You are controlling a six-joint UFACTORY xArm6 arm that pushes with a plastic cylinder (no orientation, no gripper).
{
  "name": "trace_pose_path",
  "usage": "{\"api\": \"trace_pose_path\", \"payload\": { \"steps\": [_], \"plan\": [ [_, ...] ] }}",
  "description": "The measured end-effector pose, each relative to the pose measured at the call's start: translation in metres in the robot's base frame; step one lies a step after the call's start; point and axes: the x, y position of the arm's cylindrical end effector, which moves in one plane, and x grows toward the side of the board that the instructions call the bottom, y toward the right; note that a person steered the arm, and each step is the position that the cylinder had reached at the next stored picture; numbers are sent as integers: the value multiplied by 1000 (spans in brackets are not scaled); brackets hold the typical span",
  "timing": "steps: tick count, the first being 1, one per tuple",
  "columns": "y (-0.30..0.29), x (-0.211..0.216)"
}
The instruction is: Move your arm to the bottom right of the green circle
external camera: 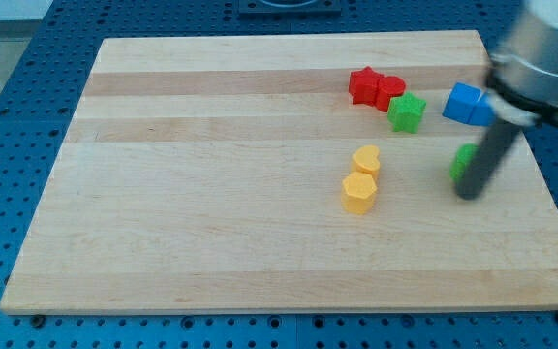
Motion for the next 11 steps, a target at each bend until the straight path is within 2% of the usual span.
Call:
{"api": "trace_pose_path", "payload": {
  "steps": [1, 3, 6, 8, 10, 11],
  "plan": [
    [-75, -53],
    [-81, -40],
    [-46, -18],
    [-8, 76],
    [62, 78],
    [63, 79]
  ]
}}
